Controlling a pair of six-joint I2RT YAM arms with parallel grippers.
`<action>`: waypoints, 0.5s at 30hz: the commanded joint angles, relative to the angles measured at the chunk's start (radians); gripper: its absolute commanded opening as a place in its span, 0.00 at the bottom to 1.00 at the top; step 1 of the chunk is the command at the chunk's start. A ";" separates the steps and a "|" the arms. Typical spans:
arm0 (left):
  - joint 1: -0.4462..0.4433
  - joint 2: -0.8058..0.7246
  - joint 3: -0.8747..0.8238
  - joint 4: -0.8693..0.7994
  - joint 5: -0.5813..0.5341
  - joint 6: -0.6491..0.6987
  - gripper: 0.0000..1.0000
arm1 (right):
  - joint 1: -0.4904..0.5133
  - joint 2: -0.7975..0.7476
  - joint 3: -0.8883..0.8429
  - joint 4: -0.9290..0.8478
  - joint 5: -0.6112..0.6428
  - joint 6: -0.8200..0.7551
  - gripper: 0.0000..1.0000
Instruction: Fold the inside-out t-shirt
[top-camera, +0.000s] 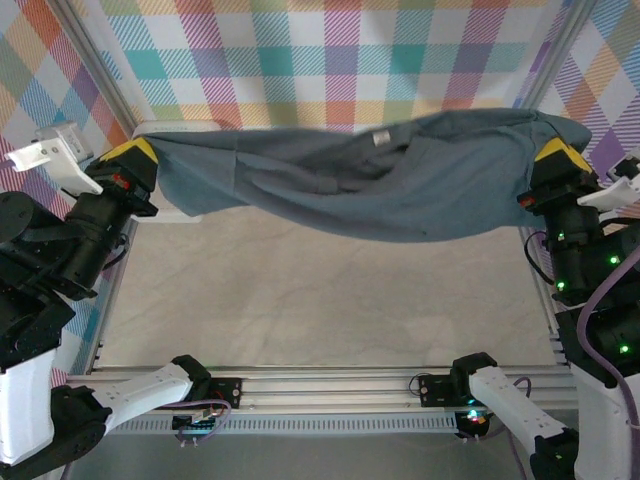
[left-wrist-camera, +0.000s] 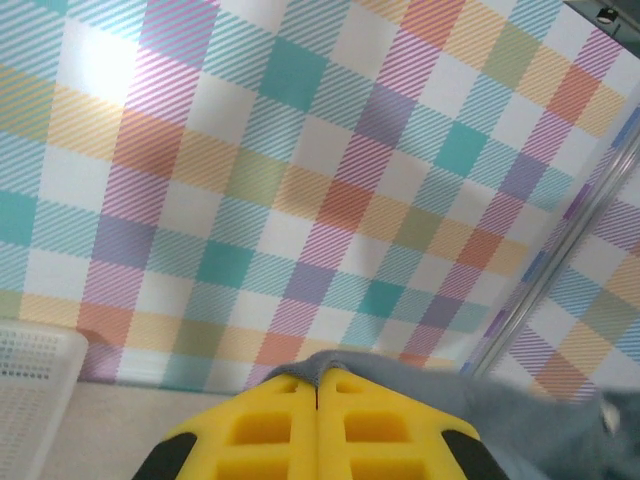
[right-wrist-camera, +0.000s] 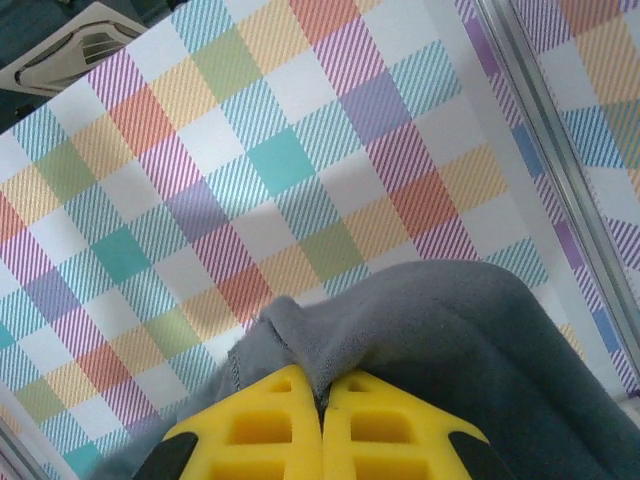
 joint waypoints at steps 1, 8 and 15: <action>0.006 0.033 0.043 0.085 -0.032 0.083 0.00 | -0.004 0.039 0.035 0.063 -0.025 -0.034 0.00; 0.006 0.102 0.080 0.069 -0.063 0.119 0.00 | -0.004 0.140 -0.050 -0.089 -0.020 0.056 0.01; 0.025 0.170 -0.286 -0.048 -0.080 -0.061 0.00 | -0.004 0.242 -0.618 -0.087 -0.365 0.335 0.11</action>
